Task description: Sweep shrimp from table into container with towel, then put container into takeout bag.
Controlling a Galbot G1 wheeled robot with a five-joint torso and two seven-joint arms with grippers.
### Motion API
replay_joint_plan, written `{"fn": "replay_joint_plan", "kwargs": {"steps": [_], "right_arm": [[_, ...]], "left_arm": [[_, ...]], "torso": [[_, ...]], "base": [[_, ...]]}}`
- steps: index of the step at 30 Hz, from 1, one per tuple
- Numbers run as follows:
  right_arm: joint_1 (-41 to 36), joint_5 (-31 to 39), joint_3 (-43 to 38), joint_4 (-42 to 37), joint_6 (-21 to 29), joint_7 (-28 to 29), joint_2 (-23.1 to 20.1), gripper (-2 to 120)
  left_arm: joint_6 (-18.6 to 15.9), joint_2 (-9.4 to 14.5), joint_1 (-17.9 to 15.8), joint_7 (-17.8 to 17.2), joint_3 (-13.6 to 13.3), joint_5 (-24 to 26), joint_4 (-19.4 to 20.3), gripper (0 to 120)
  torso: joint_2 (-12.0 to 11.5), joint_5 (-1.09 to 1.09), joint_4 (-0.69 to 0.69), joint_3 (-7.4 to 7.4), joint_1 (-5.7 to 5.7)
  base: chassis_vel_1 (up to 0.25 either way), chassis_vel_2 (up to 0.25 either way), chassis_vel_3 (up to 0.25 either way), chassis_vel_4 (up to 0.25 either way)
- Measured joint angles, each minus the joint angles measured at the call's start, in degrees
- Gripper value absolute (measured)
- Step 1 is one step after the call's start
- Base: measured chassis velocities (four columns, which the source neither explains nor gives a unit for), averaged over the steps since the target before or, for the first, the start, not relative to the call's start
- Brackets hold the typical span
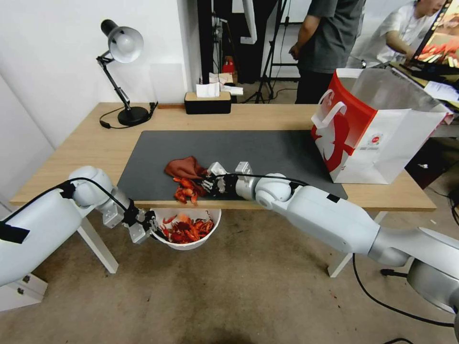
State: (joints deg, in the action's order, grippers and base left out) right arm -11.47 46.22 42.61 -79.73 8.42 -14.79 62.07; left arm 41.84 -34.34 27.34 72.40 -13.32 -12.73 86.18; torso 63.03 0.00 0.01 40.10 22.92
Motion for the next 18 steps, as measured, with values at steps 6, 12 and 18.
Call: {"fn": "replay_joint_plan", "kwargs": {"steps": [6,12,18], "right_arm": [[-0.3,0.07,0.9,-2.37,0.07,0.24,-0.89,5],[-0.55,0.18,2.27,-5.89,0.23,0.33,-2.67,5],[-1.04,0.23,3.83,-9.22,0.22,0.34,-4.52,5]], "left_arm": [[-0.16,0.5,0.26,-0.02,0.25,0.58,0.16,0],[-0.59,0.67,0.3,-0.07,0.29,1.28,-0.02,0],[-0.7,0.55,0.38,-0.18,0.44,1.36,-0.48,0]], "torso": [[0.0,0.0,0.0,0.0,0.0],[0.0,0.0,-0.01,0.0,0.0],[0.0,0.01,0.0,0.0,0.0]], "base": [[0.0,0.0,0.0,0.0],[0.0,0.0,0.0,0.0],[0.0,0.0,0.0,0.0]]}}
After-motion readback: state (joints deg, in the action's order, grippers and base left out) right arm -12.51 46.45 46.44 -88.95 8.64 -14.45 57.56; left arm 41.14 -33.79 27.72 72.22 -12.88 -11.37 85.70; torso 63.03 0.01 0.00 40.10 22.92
